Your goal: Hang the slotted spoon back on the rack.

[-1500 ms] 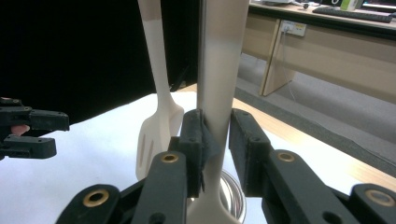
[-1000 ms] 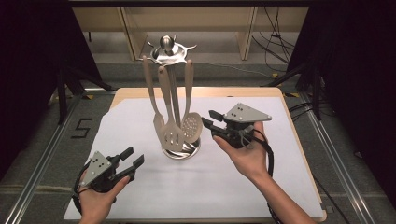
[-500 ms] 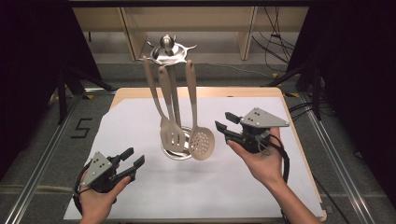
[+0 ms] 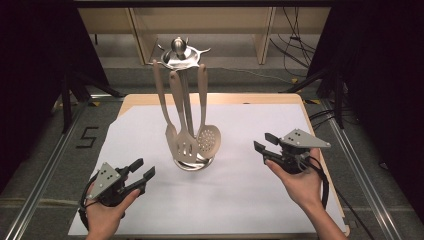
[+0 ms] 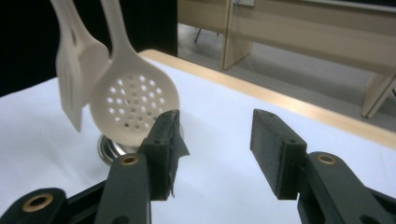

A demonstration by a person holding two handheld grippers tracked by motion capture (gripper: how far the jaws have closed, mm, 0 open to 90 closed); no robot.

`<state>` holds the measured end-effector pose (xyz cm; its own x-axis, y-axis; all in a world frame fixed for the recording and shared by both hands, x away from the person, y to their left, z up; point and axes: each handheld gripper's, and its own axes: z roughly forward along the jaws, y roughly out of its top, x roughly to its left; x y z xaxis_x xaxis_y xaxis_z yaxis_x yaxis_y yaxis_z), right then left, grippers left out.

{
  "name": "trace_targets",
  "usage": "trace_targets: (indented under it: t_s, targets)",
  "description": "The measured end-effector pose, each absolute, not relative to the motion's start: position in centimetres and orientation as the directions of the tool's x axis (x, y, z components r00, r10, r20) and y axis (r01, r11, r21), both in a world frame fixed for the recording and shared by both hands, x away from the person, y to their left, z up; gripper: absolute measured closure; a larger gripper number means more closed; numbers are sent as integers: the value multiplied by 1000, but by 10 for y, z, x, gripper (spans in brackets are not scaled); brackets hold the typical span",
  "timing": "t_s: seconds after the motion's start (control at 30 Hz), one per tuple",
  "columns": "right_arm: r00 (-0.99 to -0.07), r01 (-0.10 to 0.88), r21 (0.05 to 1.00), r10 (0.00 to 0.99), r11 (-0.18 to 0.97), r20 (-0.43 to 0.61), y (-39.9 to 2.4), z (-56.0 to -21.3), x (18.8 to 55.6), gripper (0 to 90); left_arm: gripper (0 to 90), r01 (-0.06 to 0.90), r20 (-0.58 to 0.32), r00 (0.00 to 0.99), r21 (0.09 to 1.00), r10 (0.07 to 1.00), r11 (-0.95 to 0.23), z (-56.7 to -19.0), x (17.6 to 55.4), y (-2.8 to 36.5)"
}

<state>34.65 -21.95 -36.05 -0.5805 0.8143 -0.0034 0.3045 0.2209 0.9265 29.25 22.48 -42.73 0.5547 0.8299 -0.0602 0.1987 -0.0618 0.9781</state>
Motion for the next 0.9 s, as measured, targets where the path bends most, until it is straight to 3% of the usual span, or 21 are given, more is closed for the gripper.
trace_targets:
  t_s: [0.37,0.4,0.43,0.9]
  targets:
    - [-535,391,897,844,206,40,-242,-395,343,521,479,213,-67,549,975,833,-62,-431,294,226]
    - [-547,366,905,837,216,21,-244,-399,346,521,479,216,-71,547,975,834,-59,-432,295,226]
    - [-517,409,893,854,190,55,-244,-401,342,520,479,217,-68,548,974,834,-63,-432,295,226]
    - [-487,448,873,872,193,57,-251,-427,345,512,478,271,-102,544,961,833,-59,-445,300,225]
